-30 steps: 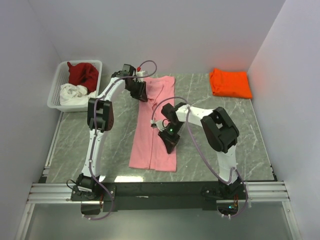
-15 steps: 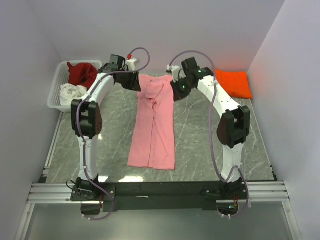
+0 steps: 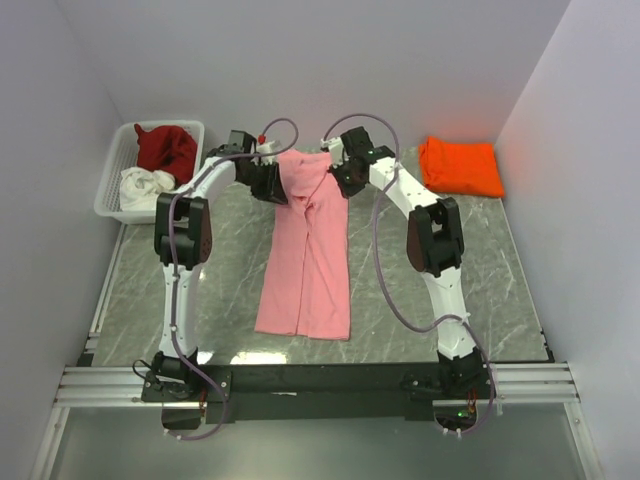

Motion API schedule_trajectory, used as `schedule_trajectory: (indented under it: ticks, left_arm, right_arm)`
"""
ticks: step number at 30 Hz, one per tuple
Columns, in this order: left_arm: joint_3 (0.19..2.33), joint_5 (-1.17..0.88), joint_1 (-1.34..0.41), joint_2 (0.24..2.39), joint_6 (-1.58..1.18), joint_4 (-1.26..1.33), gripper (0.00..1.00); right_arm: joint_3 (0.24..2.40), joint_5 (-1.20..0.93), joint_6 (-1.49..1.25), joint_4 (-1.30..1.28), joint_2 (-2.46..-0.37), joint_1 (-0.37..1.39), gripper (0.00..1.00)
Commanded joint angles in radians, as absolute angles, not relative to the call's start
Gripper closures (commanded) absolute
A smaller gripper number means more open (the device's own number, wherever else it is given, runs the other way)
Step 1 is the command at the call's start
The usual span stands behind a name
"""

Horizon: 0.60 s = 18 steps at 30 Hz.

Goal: Fold and stack the t-shirts
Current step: Fold the tshirt

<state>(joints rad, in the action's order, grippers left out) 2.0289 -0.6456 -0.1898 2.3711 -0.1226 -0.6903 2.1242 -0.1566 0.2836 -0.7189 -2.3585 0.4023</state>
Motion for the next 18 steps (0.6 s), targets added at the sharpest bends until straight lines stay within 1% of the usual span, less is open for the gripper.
schedule_trajectory:
  ticks: [1,9,18]
  left_arm:
    - [1.997,-0.689,-0.175,2.368,-0.163,-0.699,0.72]
    - [1.982,-0.67,-0.155,2.375,-0.149,-0.774,0.72]
    - [1.934,-0.592,-0.134,2.373,-0.127,-0.861,0.76]
  right_arm:
    - [2.131,-0.101,0.33,-0.634,-2.358,0.425,1.0]
    - [2.21,0.005,0.403,-0.664,-2.448,0.452,1.0]
    - [2.21,0.055,0.436,-0.67,-2.464,0.471,1.0]
